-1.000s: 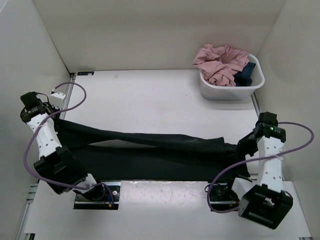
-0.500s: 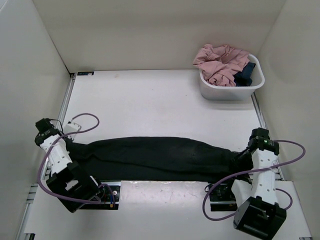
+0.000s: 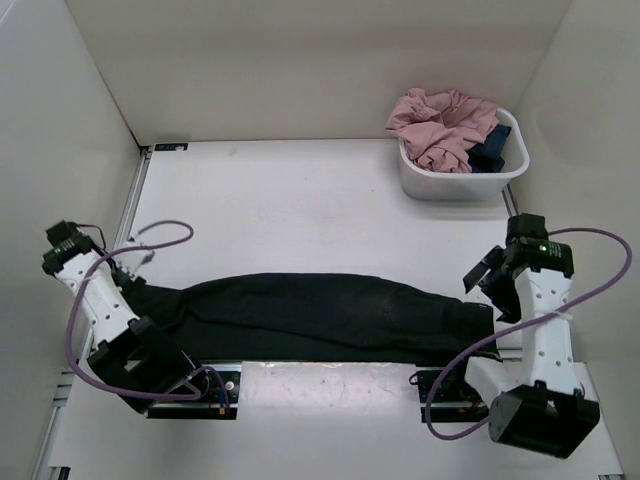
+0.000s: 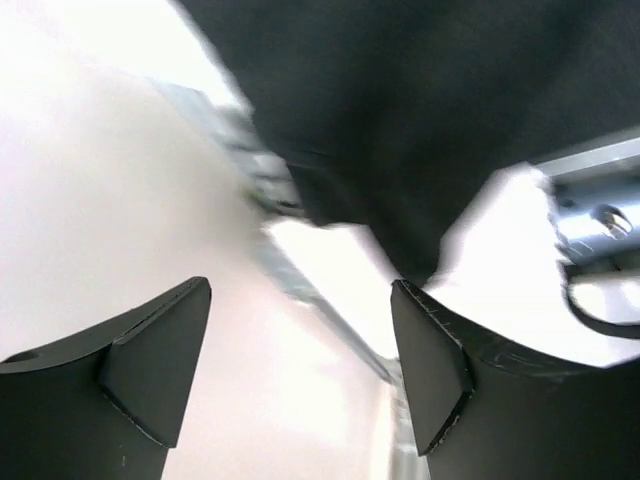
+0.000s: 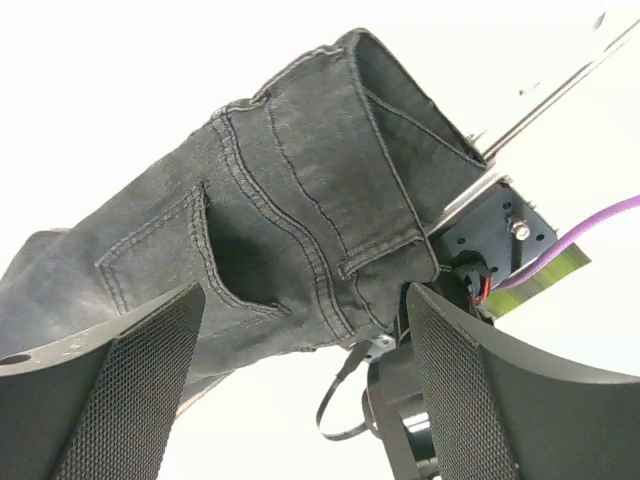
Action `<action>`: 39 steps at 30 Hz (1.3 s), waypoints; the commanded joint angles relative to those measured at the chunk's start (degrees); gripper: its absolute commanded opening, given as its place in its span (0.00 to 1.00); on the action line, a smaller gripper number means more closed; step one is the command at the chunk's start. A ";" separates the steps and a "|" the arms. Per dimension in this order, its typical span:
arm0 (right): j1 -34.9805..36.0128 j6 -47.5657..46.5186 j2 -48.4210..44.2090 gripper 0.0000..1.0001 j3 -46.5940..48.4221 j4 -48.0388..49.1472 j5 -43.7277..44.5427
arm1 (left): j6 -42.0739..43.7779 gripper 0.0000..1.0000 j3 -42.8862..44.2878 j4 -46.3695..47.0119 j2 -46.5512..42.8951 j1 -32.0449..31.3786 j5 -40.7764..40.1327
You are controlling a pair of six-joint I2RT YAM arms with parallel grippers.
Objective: Fold and stack the trousers
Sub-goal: Fold the trousers
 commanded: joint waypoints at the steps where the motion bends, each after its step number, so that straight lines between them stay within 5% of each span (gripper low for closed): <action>1: 2.67 -0.09 4.42 0.88 -2.56 0.37 1.82 | -0.34 0.84 8.50 -3.04 2.52 0.25 10.39; 5: 2.67 1.57 8.73 0.89 -10.39 8.99 -0.57 | -13.16 0.72 3.69 9.51 8.05 0.25 6.74; 15: 2.67 2.72 12.69 0.90 -21.56 15.41 -2.42 | -12.91 0.80 -10.12 22.65 12.18 0.25 0.99; 20: 2.67 3.34 15.86 0.90 -23.49 18.40 -2.42 | -17.41 0.48 -5.47 22.65 18.43 0.25 0.38; 21: 2.67 3.86 16.91 0.90 -23.50 19.10 -2.42 | -17.93 0.30 -4.68 22.65 19.04 0.25 -0.14; 23: 2.67 3.86 18.05 0.89 -24.02 19.98 -1.81 | -17.94 0.14 -4.15 23.17 19.05 0.25 -0.14; 30: 2.67 4.57 25.61 0.87 -24.55 23.14 -1.80 | -19.08 0.14 -1.16 23.79 17.56 0.25 0.47; 31: 2.67 4.57 25.62 0.87 -24.03 23.15 -1.80 | -19.08 0.30 -0.55 23.79 17.56 0.25 0.47; 32: 2.67 4.57 25.62 0.87 -24.03 23.15 -1.80 | -19.08 0.65 -0.54 23.27 17.56 0.25 -0.57; 36: 2.67 4.04 24.30 0.87 -22.80 23.15 -1.80 | -18.38 0.80 -2.99 22.74 18.69 0.25 -1.11; 39: 2.67 3.51 24.30 0.87 -22.27 23.15 -1.80 | -17.85 0.81 -4.23 22.74 21.85 0.25 -1.81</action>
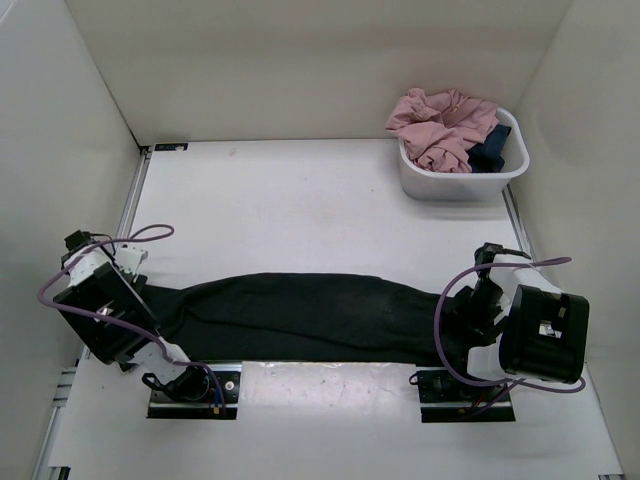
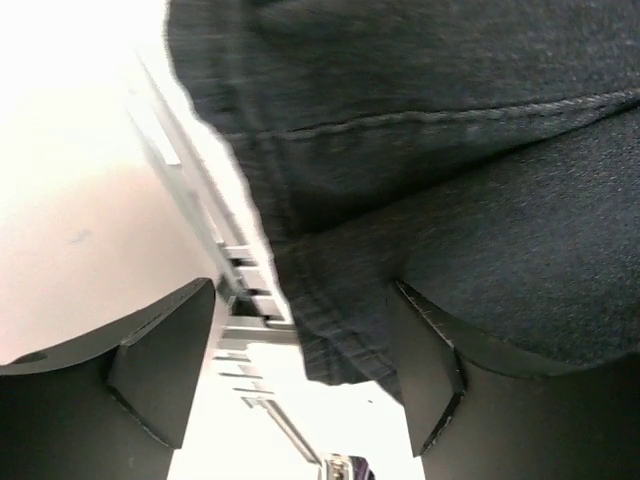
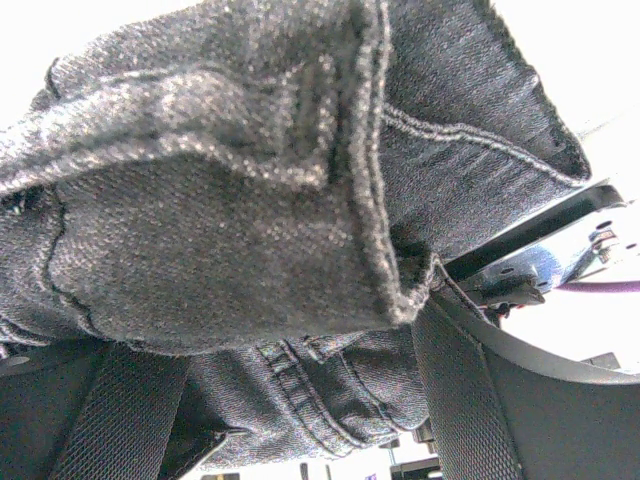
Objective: Fold and stack the trousers
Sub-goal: Fold the trousers
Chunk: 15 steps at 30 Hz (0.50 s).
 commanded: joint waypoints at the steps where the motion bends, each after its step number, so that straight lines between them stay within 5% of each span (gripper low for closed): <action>1: 0.42 1.22 1.18 0.87 -0.52 6.06 2.13 | 0.49 0.80 -1.35 -1.30 2.45 0.28 -0.79; 4: 0.42 1.22 1.18 0.87 -0.52 6.06 2.13 | -0.13 0.67 -0.73 -3.15 3.86 0.28 0.09; 8: 0.42 1.22 1.79 0.87 -1.66 6.58 2.13 | -0.13 0.37 0.66 -6.49 6.32 0.28 0.09; 9: 0.42 1.22 2.31 0.87 -1.66 6.58 2.13 | -1.26 0.14 0.67 -6.50 6.32 0.28 0.09; 15: 0.42 1.22 3.46 0.87 -1.66 7.11 2.66 | -2.50 0.14 6.02 -6.50 4.83 -0.25 0.09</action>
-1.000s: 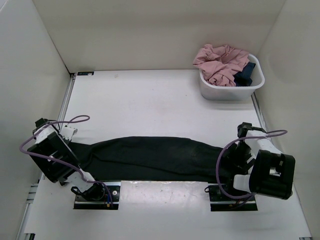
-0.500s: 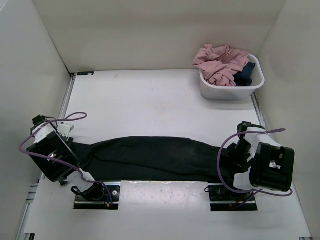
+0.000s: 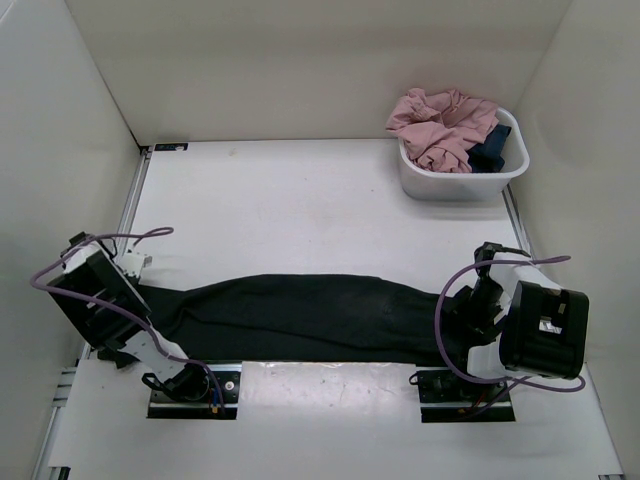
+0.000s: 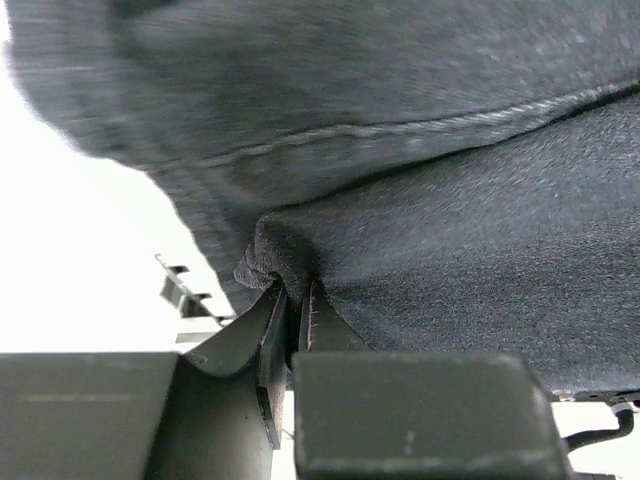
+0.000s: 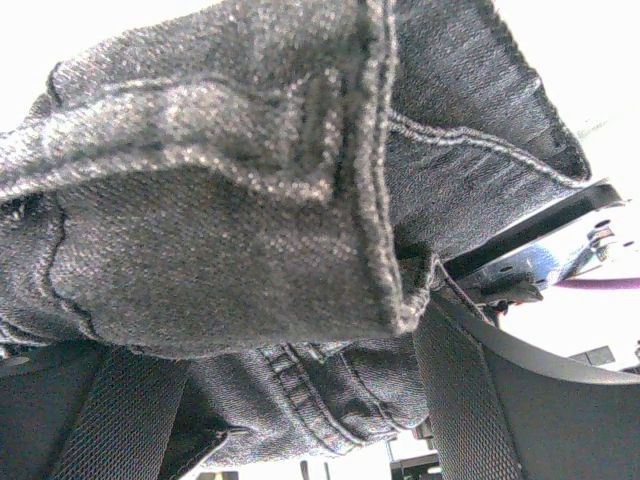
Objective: Fold and stack the trousers
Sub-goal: Fold the trousers
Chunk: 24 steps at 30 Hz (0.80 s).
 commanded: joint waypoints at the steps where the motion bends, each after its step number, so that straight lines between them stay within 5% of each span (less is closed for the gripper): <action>1: 0.42 1.44 2.17 0.87 -2.25 7.35 2.68 | -1.23 0.14 4.39 -0.27 -2.51 -0.16 0.05; 13: 0.42 1.44 3.31 0.89 -2.25 7.18 5.05 | -4.31 0.16 8.35 4.21 -2.61 -3.33 0.14; 18: 1.73 1.44 0.76 0.92 0.12 5.25 7.25 | -4.93 0.54 7.21 5.45 1.96 -3.33 -0.75; 24: 4.64 2.05 1.11 0.92 2.50 6.55 7.17 | -4.40 0.76 2.39 5.45 2.75 -5.52 1.20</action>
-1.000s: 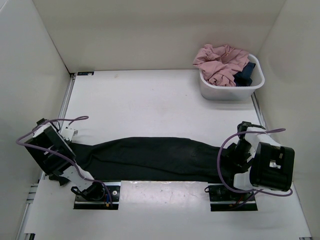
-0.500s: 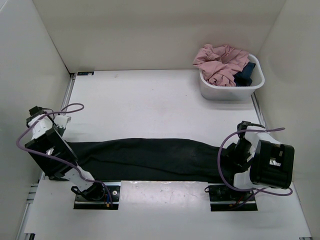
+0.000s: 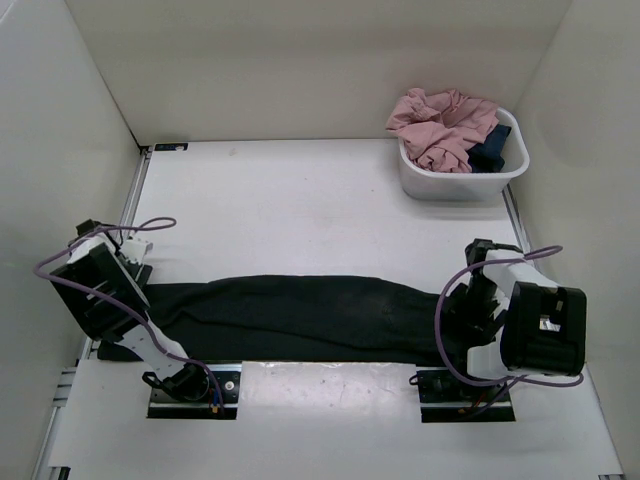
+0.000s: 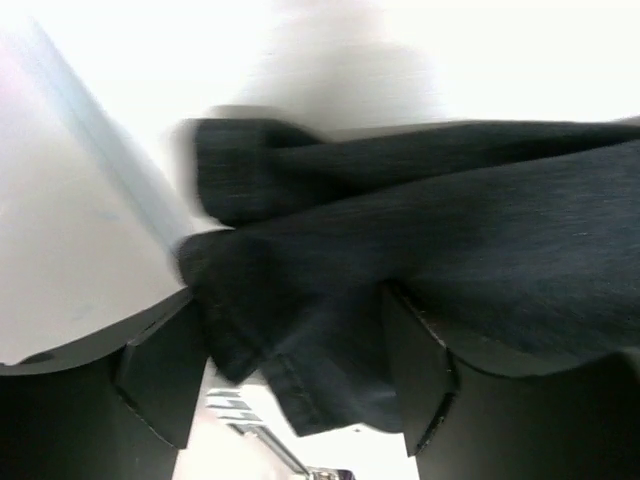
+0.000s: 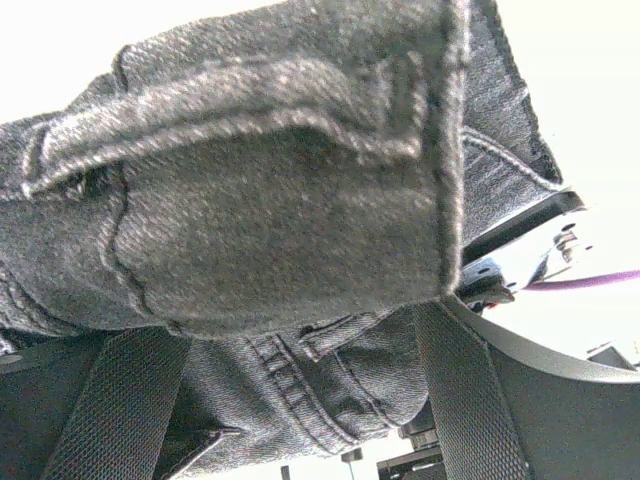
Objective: Fold and stack the trousers
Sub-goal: Fold the trousers
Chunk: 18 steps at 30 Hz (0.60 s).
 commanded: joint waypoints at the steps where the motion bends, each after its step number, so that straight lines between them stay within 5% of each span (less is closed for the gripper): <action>1: 0.53 2.14 2.68 0.92 1.42 7.30 3.73 | 0.69 0.78 -4.08 0.18 -0.26 -2.07 1.08; 4: 0.53 1.44 9.10 0.87 2.56 9.85 2.50 | 0.70 0.78 -5.50 1.76 1.59 -2.60 0.55; 5: 0.53 1.44 11.55 0.68 3.09 11.16 1.98 | 0.17 0.68 -5.51 2.54 3.06 -2.60 0.55; 9: 0.53 0.91 14.47 0.21 8.79 12.92 3.90 | -2.20 0.14 -2.00 2.55 5.36 -3.13 1.34; 12: -0.79 -1.46 16.84 0.02 16.50 13.46 5.84 | -4.75 0.14 3.00 2.55 5.36 -5.58 4.33; 18: -3.86 -5.07 27.82 0.00 35.15 12.40 5.84 | -9.50 0.14 14.87 2.55 10.72 -12.70 6.00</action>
